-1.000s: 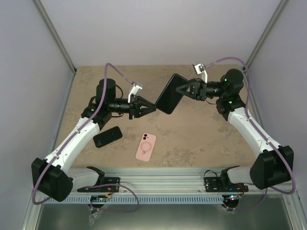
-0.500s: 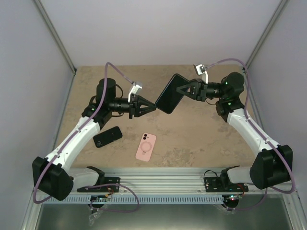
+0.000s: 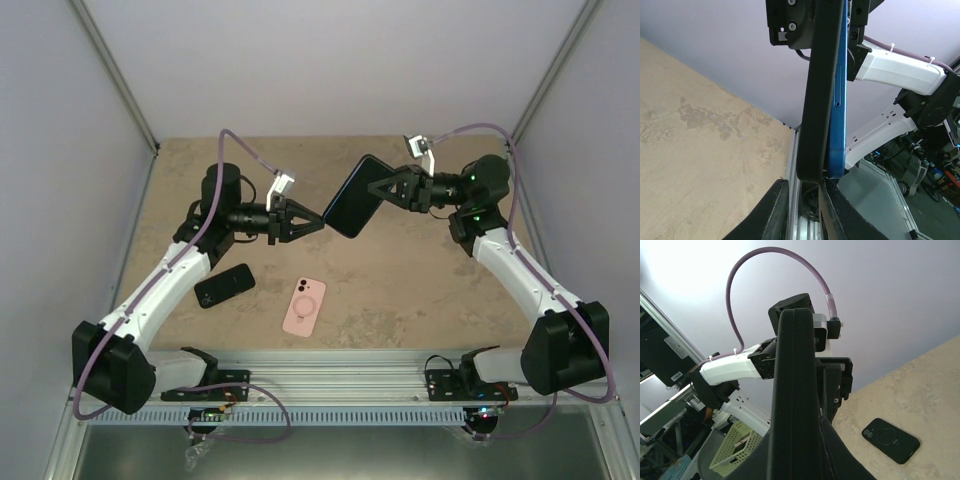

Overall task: Take the phone out of the phone case
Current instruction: Remove the phone case from the phone.

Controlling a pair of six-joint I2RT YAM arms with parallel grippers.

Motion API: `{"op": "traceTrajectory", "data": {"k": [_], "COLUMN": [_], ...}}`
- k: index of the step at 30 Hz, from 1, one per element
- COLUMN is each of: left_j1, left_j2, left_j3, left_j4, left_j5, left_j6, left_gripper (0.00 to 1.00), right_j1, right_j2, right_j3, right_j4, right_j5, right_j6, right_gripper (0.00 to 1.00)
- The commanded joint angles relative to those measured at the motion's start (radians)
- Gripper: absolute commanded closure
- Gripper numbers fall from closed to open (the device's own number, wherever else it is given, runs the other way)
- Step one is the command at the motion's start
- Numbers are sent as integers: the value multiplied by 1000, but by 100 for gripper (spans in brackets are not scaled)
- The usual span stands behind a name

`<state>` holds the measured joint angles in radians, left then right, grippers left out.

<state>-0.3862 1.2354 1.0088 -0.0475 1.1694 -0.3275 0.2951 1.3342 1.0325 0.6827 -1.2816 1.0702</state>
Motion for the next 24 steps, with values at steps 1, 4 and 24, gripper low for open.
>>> {"op": "traceTrajectory", "data": {"k": [1,4,24], "left_j1": [36,36,-26], "left_j2": [50,62,71], "left_j3": [-2,13,131], "left_j4": [4,-4,-147], "left_j5": [-161,-171,-119], "left_j6": [-34,-33,145], "left_gripper": [81,81,73], "right_j1": [67,89,194], "right_j2": [-53,-48,-19], "right_j3": [0,-8,59], "right_j4": [101,106,-580], "right_j5": [-145,-151,-202], "right_j6": [77,75,-526], "right_gripper": [100,99,100]}}
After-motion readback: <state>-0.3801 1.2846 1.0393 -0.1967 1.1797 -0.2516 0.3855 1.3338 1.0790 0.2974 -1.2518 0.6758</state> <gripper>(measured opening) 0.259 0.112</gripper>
